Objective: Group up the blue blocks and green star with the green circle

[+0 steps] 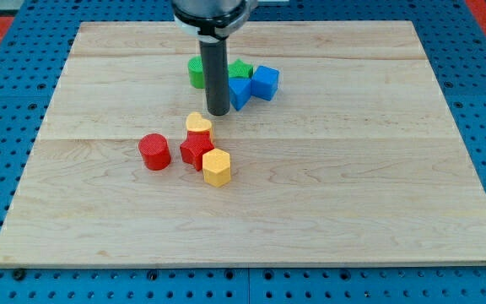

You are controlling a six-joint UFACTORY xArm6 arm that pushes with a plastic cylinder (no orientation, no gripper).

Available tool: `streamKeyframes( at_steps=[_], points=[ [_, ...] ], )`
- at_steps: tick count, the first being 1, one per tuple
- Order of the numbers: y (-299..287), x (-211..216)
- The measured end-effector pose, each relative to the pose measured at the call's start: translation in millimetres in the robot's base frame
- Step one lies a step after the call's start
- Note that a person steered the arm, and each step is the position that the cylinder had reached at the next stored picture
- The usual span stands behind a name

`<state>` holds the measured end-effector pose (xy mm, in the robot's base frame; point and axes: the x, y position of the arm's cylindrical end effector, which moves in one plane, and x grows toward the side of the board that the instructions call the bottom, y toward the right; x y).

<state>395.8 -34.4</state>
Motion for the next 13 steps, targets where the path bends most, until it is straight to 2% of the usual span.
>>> streamKeyframes(
  at_steps=[1, 2, 4, 7, 8, 11, 12, 13],
  points=[
    [18.8, 25.4],
    [47.5, 30.0],
    [41.1, 36.5],
    [233.3, -11.3],
    [245.6, -28.1],
    [262.2, -30.4],
    [266.2, -61.0],
    [215.2, -111.1]
  ],
)
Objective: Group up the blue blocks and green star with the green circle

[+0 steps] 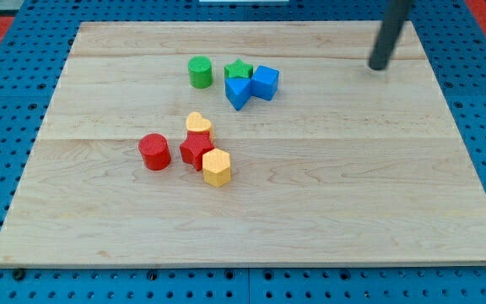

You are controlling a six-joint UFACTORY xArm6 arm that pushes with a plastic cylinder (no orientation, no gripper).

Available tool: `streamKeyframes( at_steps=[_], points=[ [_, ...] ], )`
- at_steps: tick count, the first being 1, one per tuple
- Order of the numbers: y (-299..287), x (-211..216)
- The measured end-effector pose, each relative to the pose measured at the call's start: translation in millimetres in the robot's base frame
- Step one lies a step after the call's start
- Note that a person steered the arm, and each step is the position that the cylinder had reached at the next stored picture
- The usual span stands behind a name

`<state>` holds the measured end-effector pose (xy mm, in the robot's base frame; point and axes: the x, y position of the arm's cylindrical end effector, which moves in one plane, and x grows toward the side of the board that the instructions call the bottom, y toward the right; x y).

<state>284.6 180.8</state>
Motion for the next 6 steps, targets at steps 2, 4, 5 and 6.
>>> streamKeyframes(
  at_steps=[2, 4, 5, 6],
  points=[
    [-32.4, 7.1],
    [-84.3, 30.7],
    [-130.9, 53.1],
    [-172.3, 67.9]
  ],
)
